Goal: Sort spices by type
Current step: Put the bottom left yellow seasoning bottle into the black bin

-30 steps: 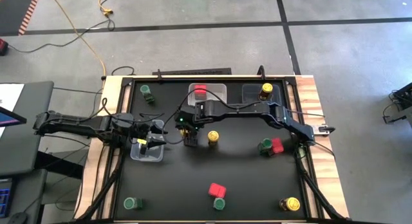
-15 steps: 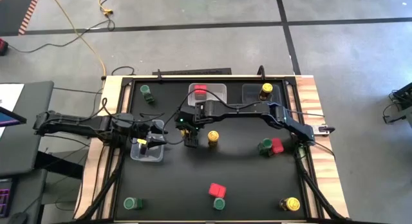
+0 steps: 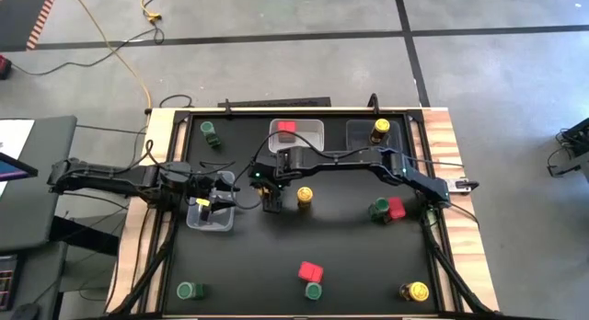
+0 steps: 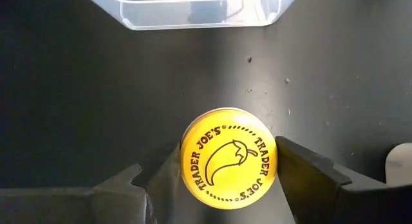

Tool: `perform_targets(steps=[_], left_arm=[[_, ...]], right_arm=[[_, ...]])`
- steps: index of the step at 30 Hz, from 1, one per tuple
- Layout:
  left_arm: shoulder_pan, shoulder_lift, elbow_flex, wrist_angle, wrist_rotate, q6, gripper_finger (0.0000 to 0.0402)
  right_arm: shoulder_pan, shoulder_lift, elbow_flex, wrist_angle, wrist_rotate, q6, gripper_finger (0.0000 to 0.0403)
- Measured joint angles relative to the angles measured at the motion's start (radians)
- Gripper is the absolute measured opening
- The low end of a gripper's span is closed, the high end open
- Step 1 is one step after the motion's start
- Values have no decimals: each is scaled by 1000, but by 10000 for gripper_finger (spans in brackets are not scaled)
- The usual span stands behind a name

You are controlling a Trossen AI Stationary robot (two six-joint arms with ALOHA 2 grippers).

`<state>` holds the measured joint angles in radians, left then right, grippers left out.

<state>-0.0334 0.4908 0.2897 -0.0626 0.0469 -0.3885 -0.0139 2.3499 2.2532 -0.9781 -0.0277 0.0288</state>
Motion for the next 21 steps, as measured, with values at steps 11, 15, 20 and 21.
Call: perform_targets(steps=[11,15,20,21], left_arm=[[0,0,0,0,0,0,253],[0,0,0,0,0,0,253],[0,0,0,0,0,0,253],[0,0,0,0,0,0,253]], right_arm=[[0,-1,-1,6,0,0,252],[0,-1,-1,7,0,-1,252],[-1,-1,-1,7,0,-3,252],[-1,-1,-1,7,0,-3,254]])
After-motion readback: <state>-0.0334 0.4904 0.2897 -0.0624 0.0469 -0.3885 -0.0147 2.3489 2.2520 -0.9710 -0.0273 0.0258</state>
